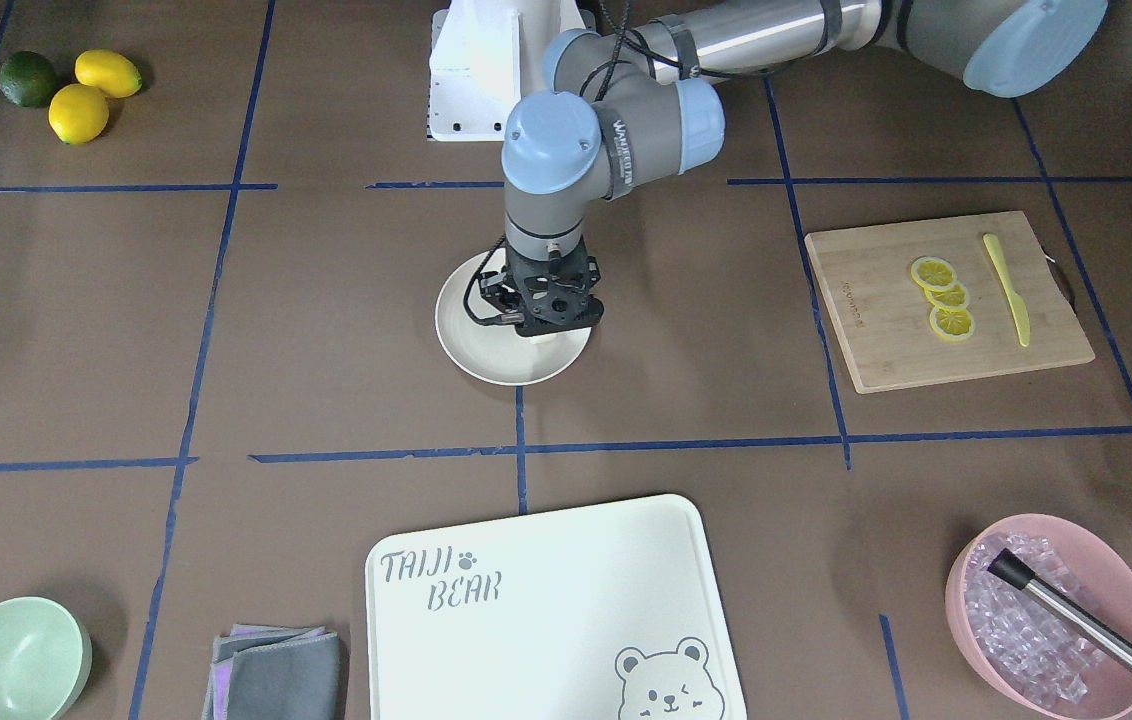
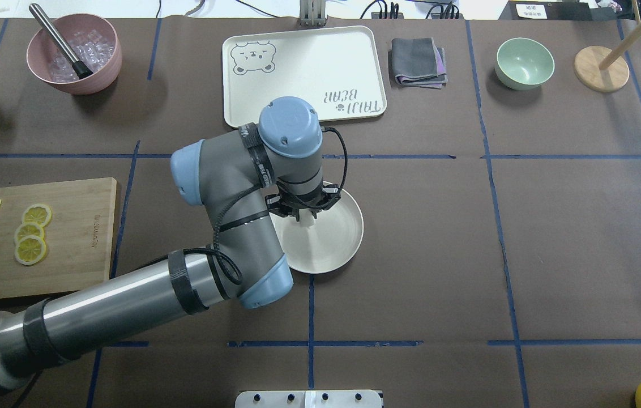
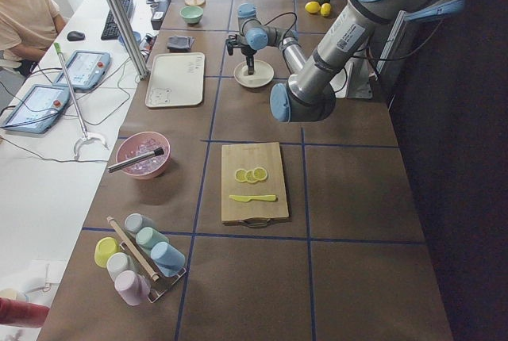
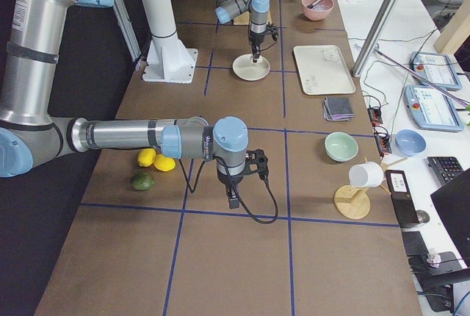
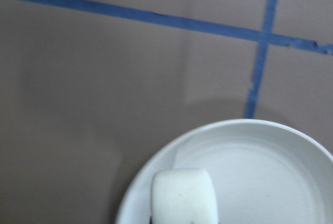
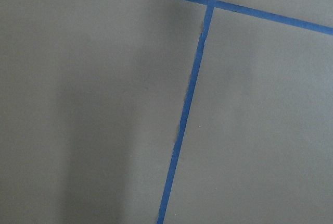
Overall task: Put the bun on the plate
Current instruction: 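Carry the bun with the left gripper over the white plate, then lower the bun onto the plate, open the left gripper and withdraw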
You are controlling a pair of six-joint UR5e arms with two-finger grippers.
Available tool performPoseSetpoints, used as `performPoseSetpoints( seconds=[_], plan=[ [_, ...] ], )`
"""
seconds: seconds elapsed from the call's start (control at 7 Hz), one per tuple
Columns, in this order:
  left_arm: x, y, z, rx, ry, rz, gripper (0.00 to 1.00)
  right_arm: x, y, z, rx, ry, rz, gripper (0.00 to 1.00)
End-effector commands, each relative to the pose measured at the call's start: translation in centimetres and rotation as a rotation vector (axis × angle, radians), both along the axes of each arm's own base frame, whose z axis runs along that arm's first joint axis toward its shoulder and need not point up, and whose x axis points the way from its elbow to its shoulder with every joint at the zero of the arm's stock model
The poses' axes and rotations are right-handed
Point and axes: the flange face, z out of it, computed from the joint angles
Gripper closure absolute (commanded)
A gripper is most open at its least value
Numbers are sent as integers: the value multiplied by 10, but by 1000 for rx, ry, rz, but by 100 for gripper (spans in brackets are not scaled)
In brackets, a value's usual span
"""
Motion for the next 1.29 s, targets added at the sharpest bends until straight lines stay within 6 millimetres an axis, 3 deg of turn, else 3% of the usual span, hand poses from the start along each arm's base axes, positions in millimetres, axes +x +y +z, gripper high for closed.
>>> performPoseSetpoints(
  seconds=[0.0, 0.14, 0.29, 0.43, 0.86, 1.0, 1.14],
  plan=[
    [41, 21, 9, 39, 2, -2, 62, 0, -1, 0, -1, -1, 0, 0],
    [41, 22, 7, 40, 6, -3, 58, 0, -2, -1, 1, -1, 0, 0],
    [39, 21, 7, 43, 7, 0, 37, 0, -2, -1, 2, -1, 0, 0],
    [39, 20, 8, 46, 2, 1, 1, 0, -2, -1, 1, -1, 0, 0],
    [1, -5, -12, 35, 49, -4, 0, 0, -2, -1, 1, -1, 0, 0],
    [-32, -13, 3, 44, 37, 43, 0, 0, -2, -1, 2, -1, 0, 0],
    [-96, -5, 52, 94, 29, 104, 0, 0, -2, 2, -1, 0, -1, 0]
  ],
)
